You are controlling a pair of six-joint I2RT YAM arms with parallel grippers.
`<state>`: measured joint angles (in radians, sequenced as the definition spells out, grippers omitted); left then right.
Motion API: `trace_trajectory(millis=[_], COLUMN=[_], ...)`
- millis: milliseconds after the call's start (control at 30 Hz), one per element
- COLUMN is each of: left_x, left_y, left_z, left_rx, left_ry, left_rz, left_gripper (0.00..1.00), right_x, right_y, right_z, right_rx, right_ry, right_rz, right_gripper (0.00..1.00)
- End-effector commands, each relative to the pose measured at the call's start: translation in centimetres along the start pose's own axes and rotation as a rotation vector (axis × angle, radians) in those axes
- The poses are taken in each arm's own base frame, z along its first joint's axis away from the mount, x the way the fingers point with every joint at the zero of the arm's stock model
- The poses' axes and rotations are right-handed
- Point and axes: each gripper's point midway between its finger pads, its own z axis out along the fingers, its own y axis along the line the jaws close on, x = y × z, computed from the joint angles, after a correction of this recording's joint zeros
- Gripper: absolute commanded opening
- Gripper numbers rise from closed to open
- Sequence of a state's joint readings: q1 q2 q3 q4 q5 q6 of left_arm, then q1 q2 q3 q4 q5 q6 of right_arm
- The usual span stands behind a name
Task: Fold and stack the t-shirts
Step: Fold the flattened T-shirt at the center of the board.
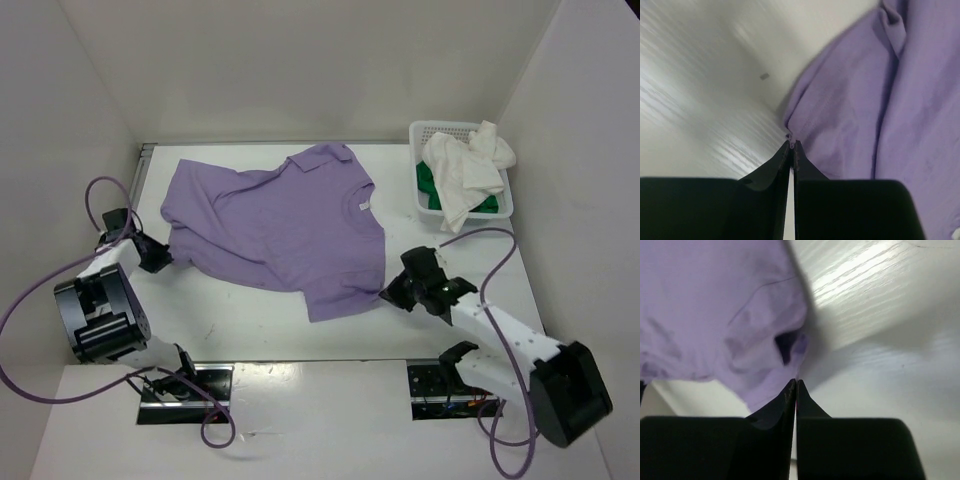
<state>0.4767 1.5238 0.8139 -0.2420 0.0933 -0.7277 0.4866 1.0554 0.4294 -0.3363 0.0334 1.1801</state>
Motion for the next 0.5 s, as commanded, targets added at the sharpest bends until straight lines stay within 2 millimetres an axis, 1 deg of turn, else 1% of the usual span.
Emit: trace_trajectory(millis=[0, 33, 67, 100, 133, 167, 200, 233, 267, 300, 333, 367, 400, 433, 467], left_x=[0.1, 1.0, 1.1, 1.3, 1.7, 1.9, 2.1, 2.6, 2.3, 1.4, 1.7, 1.3, 1.5, 1.5, 1.5], left_y=[-1.8, -2.0, -2.2, -2.0, -1.3, -1.3, -1.1, -1.2, -1.6, -2.7, -2.4, -2.1, -2.3, -2.0, -2.0], left_z=[-2.5, -3.2, -4.1, -4.6, -5.2, -6.1, -6.5, -7.3, -8.0, -9.1, -9.7, -10.1, -10.4, -11.0, -11.0], left_rx=[0.018, 0.013, 0.017, 0.014, -0.013, -0.012, -0.016, -0.021, -0.016, 0.012, -0.006, -0.033, -0.035, -0.047, -0.047], left_ry=[-0.022, 0.004, -0.007, -0.004, 0.01, 0.0, 0.006, 0.023, 0.017, -0.003, 0.022, 0.008, 0.019, 0.016, 0.016], left_rz=[0.102, 0.136, 0.155, 0.178, 0.187, 0.204, 0.204, 0.213, 0.214, 0.228, 0.246, 0.246, 0.265, 0.266, 0.266], left_gripper=[0.08, 0.08, 0.08, 0.08, 0.07, 0.07, 0.07, 0.07, 0.06, 0.04, 0.04, 0.02, 0.01, 0.01, 0.01], right_x=[-0.3, 0.1, 0.2, 0.5, 1.3, 1.3, 1.1, 1.4, 0.7, 0.5, 0.3, -0.5, -1.5, -2.2, -3.2], right_y=[-0.5, -0.4, -0.8, -0.5, -0.8, 0.1, 0.5, 0.3, 2.1, 2.5, 3.1, 4.5, 5.1, 5.8, 7.4], right_z=[-3.7, -4.5, -5.0, -6.0, -6.5, -7.2, -7.8, -8.2, -9.3, -9.8, -10.3, -11.5, -12.0, -12.0, -12.9], right_rx=[0.026, 0.013, 0.019, -0.012, -0.006, -0.025, -0.037, -0.015, -0.062, -0.063, -0.077, -0.108, -0.104, -0.092, -0.118], right_ry=[-0.016, 0.007, 0.009, 0.016, 0.042, 0.045, 0.041, 0.054, 0.037, 0.037, 0.031, 0.007, -0.037, -0.06, -0.095], right_rz=[-0.033, -0.044, -0.044, -0.067, -0.068, -0.071, -0.07, -0.096, -0.094, -0.11, -0.12, -0.13, -0.14, -0.154, -0.187], right_gripper=[0.03, 0.0, 0.0, 0.0, 0.0, 0.0, 0.0, 0.0, 0.0, 0.0, 0.0, 0.0, 0.0, 0.0, 0.0])
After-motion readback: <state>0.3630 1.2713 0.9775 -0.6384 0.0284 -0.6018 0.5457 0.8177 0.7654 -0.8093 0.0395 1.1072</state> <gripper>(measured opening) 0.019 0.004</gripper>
